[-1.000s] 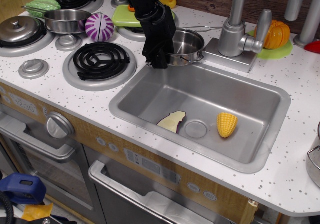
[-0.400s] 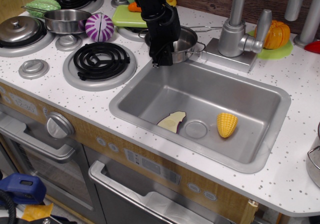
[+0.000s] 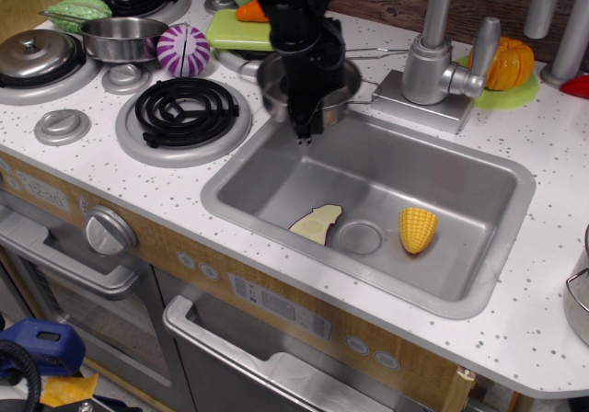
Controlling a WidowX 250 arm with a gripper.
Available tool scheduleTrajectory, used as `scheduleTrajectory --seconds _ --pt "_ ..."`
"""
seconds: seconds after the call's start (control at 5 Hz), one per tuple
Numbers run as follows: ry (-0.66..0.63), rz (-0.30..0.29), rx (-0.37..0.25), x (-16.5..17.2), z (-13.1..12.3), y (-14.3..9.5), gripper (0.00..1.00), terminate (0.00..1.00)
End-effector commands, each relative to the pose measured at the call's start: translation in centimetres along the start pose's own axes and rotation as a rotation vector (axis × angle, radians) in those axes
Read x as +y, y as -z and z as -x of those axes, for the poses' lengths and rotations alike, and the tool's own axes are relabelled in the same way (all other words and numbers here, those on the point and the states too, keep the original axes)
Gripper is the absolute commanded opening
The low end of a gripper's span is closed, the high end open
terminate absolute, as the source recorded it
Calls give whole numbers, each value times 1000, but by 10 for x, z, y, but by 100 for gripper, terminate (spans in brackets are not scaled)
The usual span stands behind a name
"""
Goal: Put pan in sink
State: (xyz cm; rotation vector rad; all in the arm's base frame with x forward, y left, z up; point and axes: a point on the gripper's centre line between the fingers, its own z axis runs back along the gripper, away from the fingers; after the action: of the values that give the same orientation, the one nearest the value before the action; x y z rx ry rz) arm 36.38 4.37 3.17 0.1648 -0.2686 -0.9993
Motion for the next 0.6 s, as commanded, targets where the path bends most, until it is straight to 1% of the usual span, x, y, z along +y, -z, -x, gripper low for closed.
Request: scheduleTrajectory --seconds 0.0,0.2,0.4 --pt "-128 -62 -72 -23 -12 -13 0 0" --pt "-150 -73 -139 -35 -11 6 100 0" --pt "-157 -77 -173 -36 -13 14 100 0"
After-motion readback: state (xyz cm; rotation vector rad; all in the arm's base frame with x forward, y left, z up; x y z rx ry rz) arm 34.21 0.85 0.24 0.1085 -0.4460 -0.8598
